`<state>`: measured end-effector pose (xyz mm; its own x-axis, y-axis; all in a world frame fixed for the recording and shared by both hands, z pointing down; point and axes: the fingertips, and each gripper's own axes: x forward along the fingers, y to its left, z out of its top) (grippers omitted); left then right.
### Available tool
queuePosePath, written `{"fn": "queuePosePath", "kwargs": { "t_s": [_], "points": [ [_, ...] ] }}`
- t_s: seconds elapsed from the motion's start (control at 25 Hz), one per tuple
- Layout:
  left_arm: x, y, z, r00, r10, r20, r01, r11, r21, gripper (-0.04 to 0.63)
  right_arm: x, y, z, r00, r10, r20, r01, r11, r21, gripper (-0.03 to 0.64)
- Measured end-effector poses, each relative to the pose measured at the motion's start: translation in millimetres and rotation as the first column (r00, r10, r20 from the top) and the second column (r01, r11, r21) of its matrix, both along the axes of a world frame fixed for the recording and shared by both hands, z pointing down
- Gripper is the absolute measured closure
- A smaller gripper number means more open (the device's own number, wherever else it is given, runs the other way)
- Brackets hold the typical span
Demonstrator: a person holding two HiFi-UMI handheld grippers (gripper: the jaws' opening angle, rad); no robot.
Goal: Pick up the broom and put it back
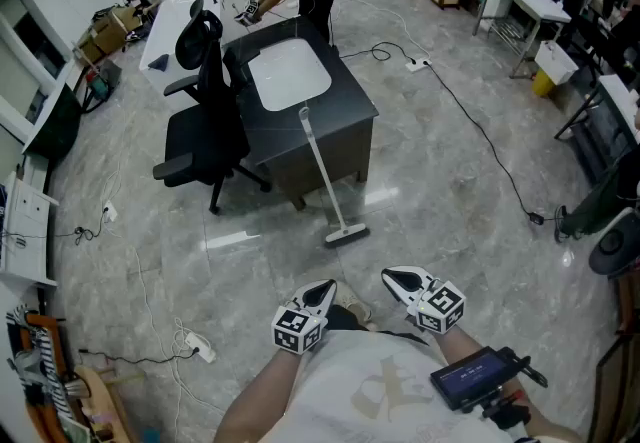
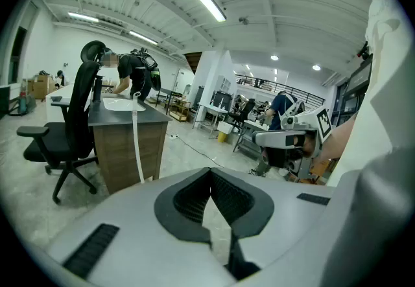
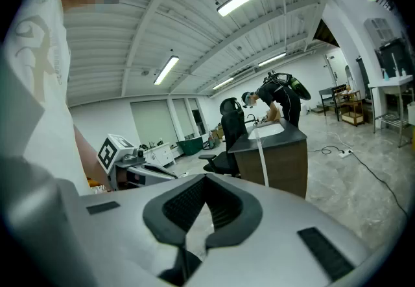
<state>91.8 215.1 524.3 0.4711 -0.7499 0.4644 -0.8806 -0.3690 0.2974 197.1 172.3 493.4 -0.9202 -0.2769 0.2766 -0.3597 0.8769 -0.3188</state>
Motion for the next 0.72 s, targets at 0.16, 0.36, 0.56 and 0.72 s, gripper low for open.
{"fn": "queuePosePath", "kwargs": {
  "t_s": [0.16, 0.36, 0.56, 0.72],
  "points": [
    [2.2, 32.2, -4.7, 1.000, -0.023, 0.003, 0.023, 1.000, -0.008, 0.583, 6.5, 26.0, -4.5, 0.999, 0.024, 0.044, -0.022, 0.999, -0.027, 0.600],
    [-5.9, 56.2, -13.9, 0.997, -0.070, 0.012, 0.070, 0.998, 0.005, 0.583, 1.5, 45.4, -6.2, 0.999, -0.006, 0.042, 0.007, 1.000, -0.020, 0.600],
    [-16.5, 70.3, -15.0, 0.995, -0.097, 0.020, 0.097, 0.995, 0.001, 0.583, -6.6, 53.2, -4.5, 0.999, -0.019, 0.038, 0.020, 0.999, -0.025, 0.600],
    [-25.0, 71.4, -11.1, 0.994, -0.106, 0.023, 0.106, 0.994, -0.004, 0.583, -12.8, 53.0, -4.2, 0.999, -0.026, 0.036, 0.027, 0.999, -0.025, 0.600]
  ]
}}
